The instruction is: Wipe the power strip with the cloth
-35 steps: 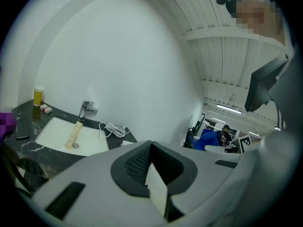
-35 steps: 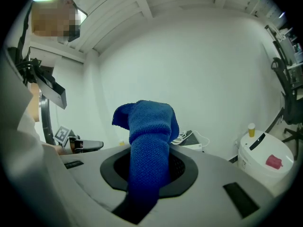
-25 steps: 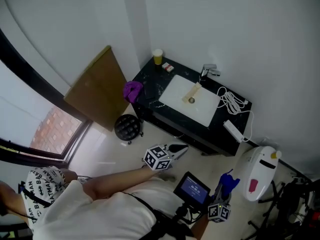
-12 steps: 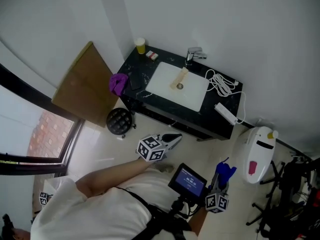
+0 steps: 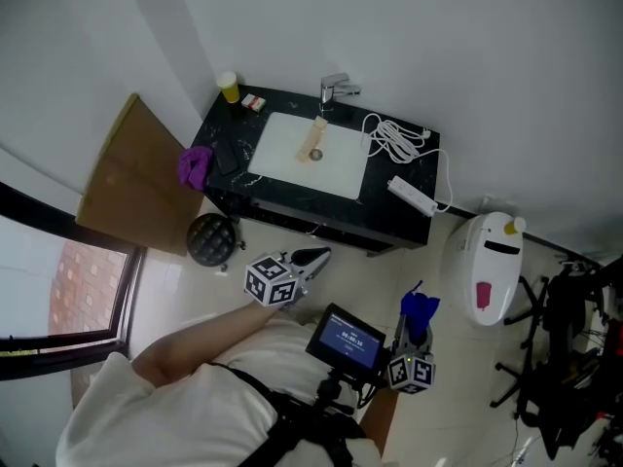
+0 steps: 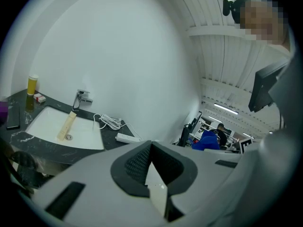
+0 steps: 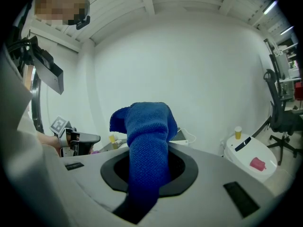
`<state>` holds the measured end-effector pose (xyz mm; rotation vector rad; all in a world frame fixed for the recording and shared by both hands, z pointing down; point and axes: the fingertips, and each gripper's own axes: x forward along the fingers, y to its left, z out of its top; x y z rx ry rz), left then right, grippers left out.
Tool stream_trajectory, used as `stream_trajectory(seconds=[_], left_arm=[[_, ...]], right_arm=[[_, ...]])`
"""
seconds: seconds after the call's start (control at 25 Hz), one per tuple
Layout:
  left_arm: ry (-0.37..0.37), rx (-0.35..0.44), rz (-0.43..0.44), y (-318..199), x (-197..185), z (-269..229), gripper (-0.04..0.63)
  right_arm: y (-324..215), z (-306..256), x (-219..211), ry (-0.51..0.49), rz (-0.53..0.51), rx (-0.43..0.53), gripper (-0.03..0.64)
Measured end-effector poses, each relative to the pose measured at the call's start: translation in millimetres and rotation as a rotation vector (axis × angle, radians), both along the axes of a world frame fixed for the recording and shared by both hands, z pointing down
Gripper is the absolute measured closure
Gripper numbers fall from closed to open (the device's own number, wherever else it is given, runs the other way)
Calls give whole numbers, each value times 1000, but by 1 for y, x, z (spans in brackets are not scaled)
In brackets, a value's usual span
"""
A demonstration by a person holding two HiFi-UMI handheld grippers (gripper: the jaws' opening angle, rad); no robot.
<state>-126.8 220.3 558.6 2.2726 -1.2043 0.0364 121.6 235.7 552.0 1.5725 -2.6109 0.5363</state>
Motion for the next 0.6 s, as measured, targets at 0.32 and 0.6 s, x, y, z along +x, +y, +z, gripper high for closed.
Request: stream_trajectory(seconds=[0.32,0.6], left_arm=[[1,-9,20,-15,9,3,591],[13,-16,25,-21,13,6,591]], right_arm=[[-8,6,8,-11,11,-12,526],[-12,5,11,4,10,9,526]])
